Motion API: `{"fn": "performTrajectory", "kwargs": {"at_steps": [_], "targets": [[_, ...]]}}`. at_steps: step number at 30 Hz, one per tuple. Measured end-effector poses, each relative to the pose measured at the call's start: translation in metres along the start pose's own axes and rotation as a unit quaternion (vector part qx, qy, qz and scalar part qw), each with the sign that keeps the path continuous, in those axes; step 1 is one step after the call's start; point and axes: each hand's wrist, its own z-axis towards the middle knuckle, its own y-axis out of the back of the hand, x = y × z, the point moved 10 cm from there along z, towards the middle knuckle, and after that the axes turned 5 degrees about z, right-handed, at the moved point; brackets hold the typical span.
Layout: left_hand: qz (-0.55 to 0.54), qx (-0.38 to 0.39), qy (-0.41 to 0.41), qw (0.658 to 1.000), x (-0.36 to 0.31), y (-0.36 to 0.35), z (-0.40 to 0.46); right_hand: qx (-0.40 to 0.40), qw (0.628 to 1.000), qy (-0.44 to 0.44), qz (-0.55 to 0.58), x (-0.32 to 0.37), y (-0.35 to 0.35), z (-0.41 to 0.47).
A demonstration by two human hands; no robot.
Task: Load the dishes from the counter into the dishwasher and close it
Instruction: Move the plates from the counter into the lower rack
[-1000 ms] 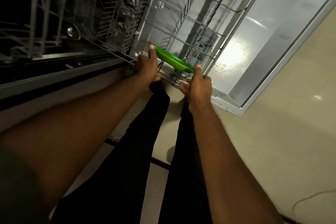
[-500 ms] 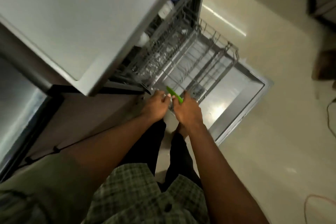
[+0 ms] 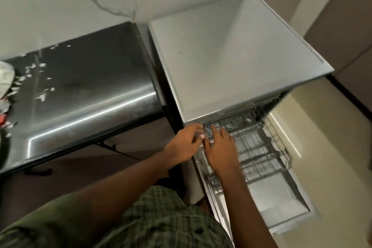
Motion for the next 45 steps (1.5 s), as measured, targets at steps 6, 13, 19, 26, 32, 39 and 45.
{"fn": "performTrajectory", "kwargs": {"at_steps": [6, 13, 19, 26, 32, 39, 45], "targets": [[-0.064, -0.089, -0.015, 0.994, 0.020, 0.071, -0.025, 0.013, 0.992, 0.119, -0.036, 0.089, 0.005, 0.008], [-0.097, -0.152, -0.003, 0.984, 0.063, 0.134, -0.038, -0.008, 0.983, 0.171, -0.060, 0.181, -0.011, 0.008], [-0.123, -0.213, 0.047, 0.968, 0.156, 0.215, -0.072, 0.060, 0.964, 0.256, -0.047, 0.282, -0.079, 0.002], [-0.134, -0.301, 0.143, 0.933, 0.296, 0.292, -0.147, 0.138, 0.932, 0.299, -0.150, 0.388, -0.183, 0.000], [-0.161, -0.358, 0.196, 0.898, 0.368, 0.327, -0.204, 0.179, 0.884, 0.380, -0.203, 0.486, -0.264, -0.017], [-0.199, -0.401, 0.246, 0.860, 0.405, 0.331, -0.255, 0.182, 0.828, 0.401, -0.347, 0.535, -0.304, -0.032], [-0.279, -0.442, 0.276, 0.806, 0.419, 0.316, -0.275, 0.200, 0.807, 0.396, -0.390, 0.565, -0.313, -0.019]]}}
